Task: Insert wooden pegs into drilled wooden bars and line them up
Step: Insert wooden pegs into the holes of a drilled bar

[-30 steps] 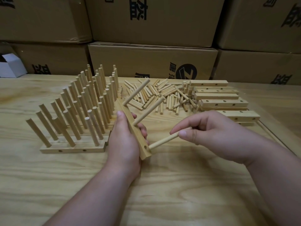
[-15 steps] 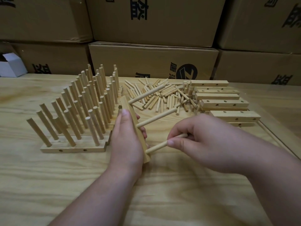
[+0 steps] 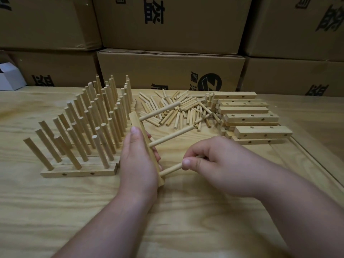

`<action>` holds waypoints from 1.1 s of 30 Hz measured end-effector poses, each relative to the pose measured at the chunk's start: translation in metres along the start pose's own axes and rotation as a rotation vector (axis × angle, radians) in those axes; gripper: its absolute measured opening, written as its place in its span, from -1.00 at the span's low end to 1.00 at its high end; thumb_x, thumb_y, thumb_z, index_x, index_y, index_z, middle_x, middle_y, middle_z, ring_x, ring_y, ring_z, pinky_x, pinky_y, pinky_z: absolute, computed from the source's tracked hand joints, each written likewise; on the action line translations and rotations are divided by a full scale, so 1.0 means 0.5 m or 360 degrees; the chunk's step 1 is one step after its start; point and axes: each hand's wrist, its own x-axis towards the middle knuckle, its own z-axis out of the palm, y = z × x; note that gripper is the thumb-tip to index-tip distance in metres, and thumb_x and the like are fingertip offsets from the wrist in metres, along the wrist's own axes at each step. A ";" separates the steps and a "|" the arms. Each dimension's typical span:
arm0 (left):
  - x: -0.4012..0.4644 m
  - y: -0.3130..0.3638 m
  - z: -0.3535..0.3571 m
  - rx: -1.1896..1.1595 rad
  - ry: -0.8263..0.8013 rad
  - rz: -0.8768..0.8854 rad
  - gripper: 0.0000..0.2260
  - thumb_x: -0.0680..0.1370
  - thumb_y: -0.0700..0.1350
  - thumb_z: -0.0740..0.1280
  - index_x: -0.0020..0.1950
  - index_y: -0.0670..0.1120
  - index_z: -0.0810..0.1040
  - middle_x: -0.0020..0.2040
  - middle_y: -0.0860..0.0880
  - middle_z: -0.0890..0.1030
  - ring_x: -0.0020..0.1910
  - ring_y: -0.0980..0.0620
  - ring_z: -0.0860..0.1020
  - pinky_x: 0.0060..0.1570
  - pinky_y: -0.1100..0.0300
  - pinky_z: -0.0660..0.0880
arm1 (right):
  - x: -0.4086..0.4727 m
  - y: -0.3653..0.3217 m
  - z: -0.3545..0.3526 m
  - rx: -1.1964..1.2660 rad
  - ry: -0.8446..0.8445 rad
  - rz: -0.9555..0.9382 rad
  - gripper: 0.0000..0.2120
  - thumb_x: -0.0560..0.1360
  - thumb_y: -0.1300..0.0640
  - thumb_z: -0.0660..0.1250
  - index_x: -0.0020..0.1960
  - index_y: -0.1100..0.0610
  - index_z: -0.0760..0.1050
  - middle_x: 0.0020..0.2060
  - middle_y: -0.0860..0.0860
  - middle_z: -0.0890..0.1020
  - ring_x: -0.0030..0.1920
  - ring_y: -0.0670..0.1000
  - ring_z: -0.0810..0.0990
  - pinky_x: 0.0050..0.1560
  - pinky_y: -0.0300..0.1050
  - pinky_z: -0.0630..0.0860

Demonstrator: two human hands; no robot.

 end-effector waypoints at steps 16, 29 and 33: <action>0.003 0.002 -0.001 -0.0173 -0.0162 -0.0118 -0.64 0.72 0.04 0.04 0.01 -0.06 0.58 -0.41 -0.02 0.52 -0.45 0.07 0.49 -0.48 0.21 0.46 | 0.005 0.025 -0.023 0.0352 -0.0001 -0.0040 -0.82 0.43 -0.24 0.43 -0.09 -0.18 0.68 -0.40 -0.13 0.55 -0.40 -0.19 0.47 -0.37 -0.23 0.47; 0.000 0.016 -0.008 -0.0537 -0.0737 -0.0597 -0.74 0.69 -0.04 0.16 0.33 0.12 0.53 -0.41 -0.07 0.50 -0.59 0.06 0.38 -0.65 0.30 0.33 | 0.022 0.069 -0.032 0.0749 0.0671 -0.0117 -0.74 0.59 0.11 0.34 0.12 -0.25 0.62 -0.01 -0.22 0.68 -0.08 -0.18 0.64 -0.12 -0.22 0.57; -0.007 0.016 -0.006 -0.0376 -0.1031 -0.0718 -0.67 0.65 -0.09 0.19 0.38 0.14 0.50 -0.38 -0.11 0.51 -0.61 0.05 0.39 -0.64 0.30 0.35 | 0.019 0.063 -0.028 0.0537 0.0671 -0.0327 -0.56 0.58 0.14 0.37 0.31 -0.34 0.49 0.19 -0.39 0.55 0.19 -0.26 0.52 0.16 -0.15 0.50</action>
